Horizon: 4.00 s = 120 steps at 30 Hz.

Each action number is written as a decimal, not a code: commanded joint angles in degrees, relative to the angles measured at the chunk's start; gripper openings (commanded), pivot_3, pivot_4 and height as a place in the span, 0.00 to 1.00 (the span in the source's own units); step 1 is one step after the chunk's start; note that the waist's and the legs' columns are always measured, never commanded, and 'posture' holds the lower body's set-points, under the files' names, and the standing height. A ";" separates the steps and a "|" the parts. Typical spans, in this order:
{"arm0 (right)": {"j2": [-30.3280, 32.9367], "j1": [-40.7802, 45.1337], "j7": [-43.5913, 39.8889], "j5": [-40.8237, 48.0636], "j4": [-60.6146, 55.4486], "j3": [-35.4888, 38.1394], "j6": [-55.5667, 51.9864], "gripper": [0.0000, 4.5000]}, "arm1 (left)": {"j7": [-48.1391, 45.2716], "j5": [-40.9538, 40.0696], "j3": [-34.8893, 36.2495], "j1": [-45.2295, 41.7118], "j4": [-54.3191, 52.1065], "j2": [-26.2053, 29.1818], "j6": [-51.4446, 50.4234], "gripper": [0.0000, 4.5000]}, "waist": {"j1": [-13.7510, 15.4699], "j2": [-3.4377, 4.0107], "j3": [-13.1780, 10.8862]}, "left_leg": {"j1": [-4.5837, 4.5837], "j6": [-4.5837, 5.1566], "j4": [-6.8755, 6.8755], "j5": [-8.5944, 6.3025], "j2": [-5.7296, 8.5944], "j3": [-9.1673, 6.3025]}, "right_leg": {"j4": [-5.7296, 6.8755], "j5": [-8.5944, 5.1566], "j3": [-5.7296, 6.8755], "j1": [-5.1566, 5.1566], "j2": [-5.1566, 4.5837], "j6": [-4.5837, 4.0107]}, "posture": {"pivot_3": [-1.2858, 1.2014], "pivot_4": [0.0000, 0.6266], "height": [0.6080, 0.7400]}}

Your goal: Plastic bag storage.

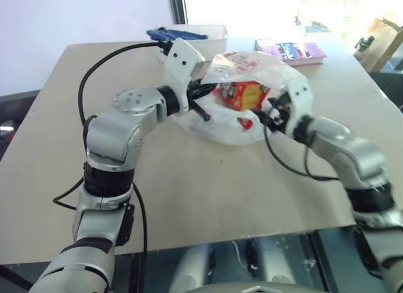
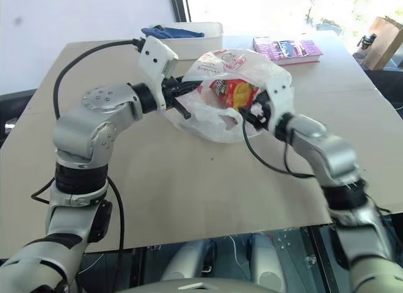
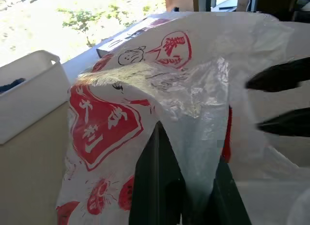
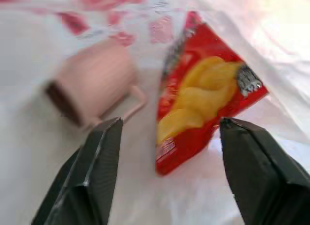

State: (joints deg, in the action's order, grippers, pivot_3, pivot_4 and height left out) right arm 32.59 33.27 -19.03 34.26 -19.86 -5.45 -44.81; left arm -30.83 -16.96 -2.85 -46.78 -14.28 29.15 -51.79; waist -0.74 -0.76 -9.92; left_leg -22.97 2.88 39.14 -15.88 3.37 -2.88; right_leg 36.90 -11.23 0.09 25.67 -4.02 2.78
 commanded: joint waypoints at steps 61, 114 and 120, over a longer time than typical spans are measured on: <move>2.21 15.71 -5.34 -39.53 33.54 -0.73 20.73 0.01 | -12.79 -40.44 -2.59 4.99 0.31 -3.03 -22.87 1.00 | -0.10 -0.04 0.01 | 0.17 -0.02 0.04 0.01 0.00 0.18 | 0.18 0.00 -0.46 -0.02 0.01 -0.01 | 0.52 0.24 1.00; 15.07 30.98 -5.98 -37.29 26.43 14.76 25.58 0.00 | -9.79 -22.24 13.25 -24.82 31.08 -3.80 8.30 0.01 | -1.25 -0.01 0.01 | -0.11 -0.04 -0.67 0.02 -0.01 0.12 | -0.13 -0.01 -0.34 0.34 -0.12 0.02 | 0.52 0.24 1.00; 11.47 -10.76 -10.19 -33.54 0.42 21.46 23.23 0.00 | -8.80 -21.15 6.92 -2.08 8.64 -3.31 5.47 0.01 | 0.03 0.04 0.03 | -0.14 -0.04 -0.49 0.03 0.00 0.23 | 0.13 0.00 -0.64 0.46 -0.07 0.02 | 0.52 0.24 1.00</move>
State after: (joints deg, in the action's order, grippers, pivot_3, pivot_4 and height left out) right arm 44.92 25.94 -28.13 -1.35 -11.91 12.29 -22.26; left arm -39.85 -36.46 3.88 -50.40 0.89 25.59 -45.49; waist -0.71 -0.71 -9.88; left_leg -23.09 2.84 38.71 -15.86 3.35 -2.66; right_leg 37.00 -11.24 -0.54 26.12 -4.09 2.80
